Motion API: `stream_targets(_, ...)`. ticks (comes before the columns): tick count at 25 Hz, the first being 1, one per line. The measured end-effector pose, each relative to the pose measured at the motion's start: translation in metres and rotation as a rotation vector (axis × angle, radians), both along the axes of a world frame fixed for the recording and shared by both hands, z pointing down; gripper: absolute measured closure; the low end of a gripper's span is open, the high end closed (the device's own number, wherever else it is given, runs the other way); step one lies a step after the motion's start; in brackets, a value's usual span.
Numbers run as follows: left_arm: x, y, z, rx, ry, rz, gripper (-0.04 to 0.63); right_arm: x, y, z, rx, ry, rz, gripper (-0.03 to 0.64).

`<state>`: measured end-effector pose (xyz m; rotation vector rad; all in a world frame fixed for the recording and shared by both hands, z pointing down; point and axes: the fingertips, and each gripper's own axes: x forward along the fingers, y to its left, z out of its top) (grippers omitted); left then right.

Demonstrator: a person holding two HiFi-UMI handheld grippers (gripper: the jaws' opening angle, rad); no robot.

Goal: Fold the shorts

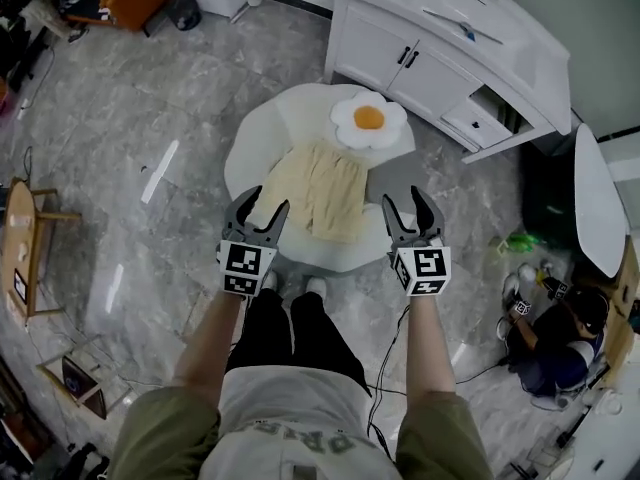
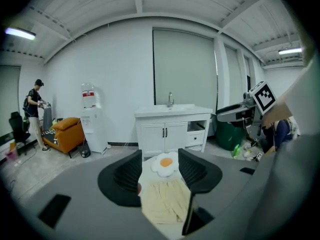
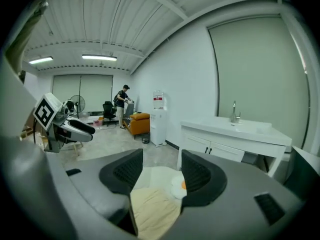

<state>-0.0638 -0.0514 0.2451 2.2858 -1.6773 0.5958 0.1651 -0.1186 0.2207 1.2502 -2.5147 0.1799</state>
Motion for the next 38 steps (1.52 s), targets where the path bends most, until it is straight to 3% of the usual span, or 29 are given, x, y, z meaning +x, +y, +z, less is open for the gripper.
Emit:
stream_targets(8, -0.012, -0.016, 0.057, -0.097, 0.002, -0.01, 0.365, -0.009, -0.039, 0.064, -0.07, 0.056, -0.018, 0.367)
stream_targets(13, -0.033, -0.025, 0.119, -0.164, -0.004, -0.01, 0.36, -0.029, -0.041, 0.128, -0.133, 0.063, -0.027, 0.367)
stream_targets(19, -0.055, -0.035, 0.211, -0.216, -0.008, -0.055, 0.359, -0.053, -0.07, 0.217, -0.148, 0.107, -0.128, 0.367)
stream_targets(26, -0.055, -0.042, 0.316, -0.178, -0.016, -0.084, 0.357, -0.025, -0.111, 0.357, -0.197, 0.186, -0.079, 0.376)
stream_targets(32, -0.036, -0.091, 0.397, -0.127, -0.036, -0.002, 0.357, 0.016, -0.144, 0.488, -0.274, 0.251, 0.047, 0.376)
stream_targets(38, -0.01, -0.173, 0.453, -0.095, -0.045, 0.12, 0.357, 0.02, -0.184, 0.561, -0.286, 0.276, 0.053, 0.38)
